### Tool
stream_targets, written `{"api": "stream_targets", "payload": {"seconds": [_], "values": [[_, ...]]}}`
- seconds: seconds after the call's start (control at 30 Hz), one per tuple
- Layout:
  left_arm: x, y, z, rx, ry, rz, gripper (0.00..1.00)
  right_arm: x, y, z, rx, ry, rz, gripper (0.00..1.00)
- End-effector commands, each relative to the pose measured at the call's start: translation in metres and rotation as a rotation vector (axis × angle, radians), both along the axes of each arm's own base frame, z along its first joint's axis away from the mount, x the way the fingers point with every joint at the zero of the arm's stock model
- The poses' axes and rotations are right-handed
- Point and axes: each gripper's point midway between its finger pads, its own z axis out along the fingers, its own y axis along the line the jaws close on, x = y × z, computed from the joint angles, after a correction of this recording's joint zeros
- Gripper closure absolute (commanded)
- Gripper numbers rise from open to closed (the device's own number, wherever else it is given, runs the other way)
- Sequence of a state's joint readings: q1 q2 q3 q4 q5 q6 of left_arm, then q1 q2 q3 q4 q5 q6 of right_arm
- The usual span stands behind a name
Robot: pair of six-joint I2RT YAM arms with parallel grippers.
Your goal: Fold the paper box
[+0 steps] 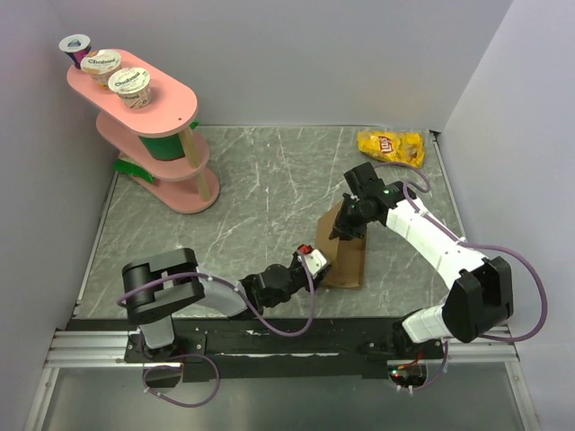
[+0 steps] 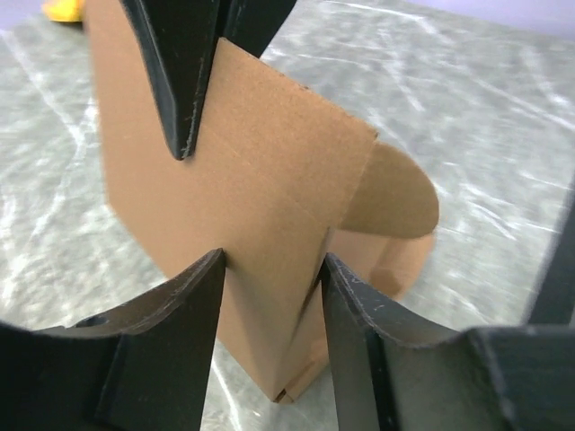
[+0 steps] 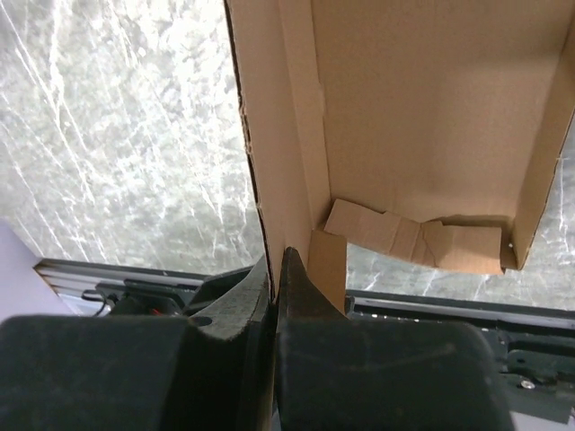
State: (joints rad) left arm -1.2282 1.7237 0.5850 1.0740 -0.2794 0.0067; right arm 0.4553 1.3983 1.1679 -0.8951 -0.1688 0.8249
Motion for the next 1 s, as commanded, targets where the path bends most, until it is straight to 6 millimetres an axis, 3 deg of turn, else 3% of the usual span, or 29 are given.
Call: {"api": "stream_targets", "payload": {"seconds": [0.0,0.23,0.43,0.53,0.67,0.97], "values": [[0.039,0.012,0.025,-0.044,-0.117,0.262,0.5,-0.03,0.006,-0.009,0.036,0.133,-0.004,1.0],[0.043,0.011,0.031,-0.072,-0.141,0.302,0.52,-0.035,0.01,-0.007,0.064,0.152,-0.002,1.0],[0.039,0.01,0.038,-0.102,-0.161,0.271,0.6,-0.041,0.014,-0.005,0.098,0.177,-0.006,1.0],[0.035,0.008,0.036,-0.103,-0.163,0.243,0.67,-0.042,0.013,-0.005,0.095,0.178,-0.009,1.0],[0.031,0.008,0.03,-0.096,-0.172,0.218,0.69,-0.041,0.013,-0.009,0.094,0.176,-0.014,1.0],[0.016,0.003,0.009,-0.041,-0.15,0.116,0.57,-0.037,-0.004,-0.027,0.011,0.119,-0.02,1.0]]}}
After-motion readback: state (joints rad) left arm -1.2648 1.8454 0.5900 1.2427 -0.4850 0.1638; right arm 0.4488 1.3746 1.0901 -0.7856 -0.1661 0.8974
